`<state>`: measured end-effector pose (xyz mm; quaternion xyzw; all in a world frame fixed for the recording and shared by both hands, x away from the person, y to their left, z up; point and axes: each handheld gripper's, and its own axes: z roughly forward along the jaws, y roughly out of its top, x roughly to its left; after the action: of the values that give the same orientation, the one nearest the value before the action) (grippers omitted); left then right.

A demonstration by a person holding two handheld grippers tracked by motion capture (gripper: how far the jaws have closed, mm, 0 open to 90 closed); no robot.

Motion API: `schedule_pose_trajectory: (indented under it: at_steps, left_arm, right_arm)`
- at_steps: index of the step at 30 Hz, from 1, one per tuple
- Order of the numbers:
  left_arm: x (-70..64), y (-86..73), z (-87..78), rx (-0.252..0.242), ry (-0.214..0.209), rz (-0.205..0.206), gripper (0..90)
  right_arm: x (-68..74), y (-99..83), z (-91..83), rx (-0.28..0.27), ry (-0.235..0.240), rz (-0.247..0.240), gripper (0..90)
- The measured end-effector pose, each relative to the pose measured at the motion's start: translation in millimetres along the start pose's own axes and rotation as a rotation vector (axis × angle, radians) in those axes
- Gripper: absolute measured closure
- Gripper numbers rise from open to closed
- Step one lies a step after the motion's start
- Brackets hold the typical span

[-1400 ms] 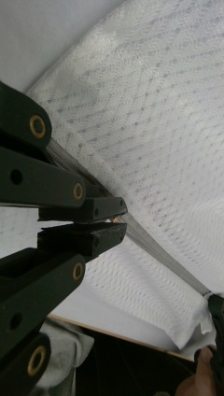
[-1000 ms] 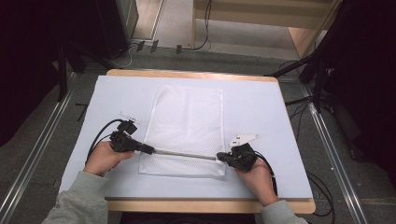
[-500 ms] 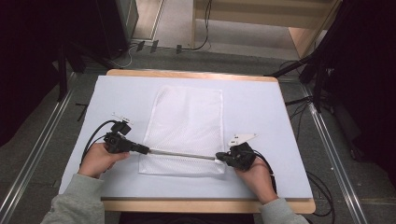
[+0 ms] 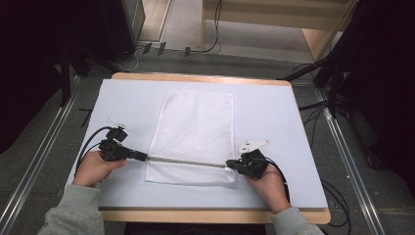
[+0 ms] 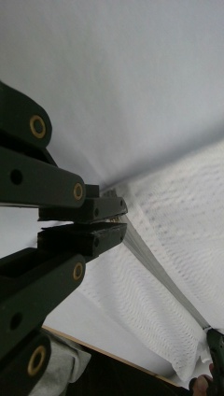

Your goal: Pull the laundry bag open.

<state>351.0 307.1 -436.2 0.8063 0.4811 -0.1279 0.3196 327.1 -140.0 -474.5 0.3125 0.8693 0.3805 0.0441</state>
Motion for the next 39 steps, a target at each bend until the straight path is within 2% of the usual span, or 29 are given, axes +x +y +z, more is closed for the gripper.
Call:
schedule_pose_trajectory:
  at_steps: [1,4,6,8,11,18,20,23,25,29,31,34,36,39]
  left_arm:
    - [0.6,-0.9,-0.8,-0.004,-0.008,-0.007,88.1]
    - [0.1,-0.8,-0.2,0.002,0.001,-0.001,88.0]
    - [1.2,-0.2,0.5,0.002,-0.021,-0.005,88.0]
    - [-0.5,-0.4,0.0,-0.008,-0.020,-0.002,87.8]
    - [-3.1,-0.2,2.5,0.006,-0.026,0.024,87.6]
    - [-6.5,-0.6,8.0,0.028,-0.034,0.053,87.0]
    - [-7.3,-0.6,9.2,0.028,-0.037,0.073,86.7]
    - [-8.7,0.3,10.3,0.012,-0.045,0.094,81.2]
    - [-10.0,1.1,10.0,0.000,-0.050,0.099,75.2]
    - [-11.2,3.8,6.6,-0.056,-0.020,0.144,66.1]
    - [-11.4,4.7,4.3,-0.087,0.008,0.171,61.2]
    - [-11.4,5.7,2.4,-0.123,0.051,0.192,56.1]
    - [-10.2,6.1,1.3,-0.143,0.065,0.202,53.5]
    - [-8.9,6.1,0.9,-0.164,0.095,0.200,47.9]
  right_arm:
    - [0.0,0.0,-0.1,0.000,0.000,0.000,89.9]
    - [-0.1,0.3,-0.2,0.003,-0.001,-0.005,89.8]
    - [0.3,0.8,-0.2,0.006,-0.005,-0.008,89.8]
    - [-0.8,1.0,-0.1,0.007,0.006,-0.001,89.8]
    - [-3.5,1.5,0.1,0.007,0.023,0.021,89.7]
    - [-4.2,4.4,-1.4,0.028,0.009,0.015,89.1]
    - [-6.3,3.8,-3.1,0.030,0.006,0.024,88.6]
    - [-8.0,3.0,-4.5,0.025,0.005,0.032,86.8]
    - [-8.1,3.4,-6.2,0.024,0.005,0.040,80.0]
    - [-8.9,4.3,-11.7,-0.019,0.011,0.059,69.5]
    - [-9.8,4.0,-15.6,-0.042,0.002,0.070,65.3]
    - [-13.1,2.7,-18.9,-0.072,-0.014,0.085,59.1]
    - [-15.6,1.8,-19.7,-0.082,-0.021,0.099,55.9]
    - [-18.2,0.7,-20.5,-0.092,-0.035,0.102,51.1]
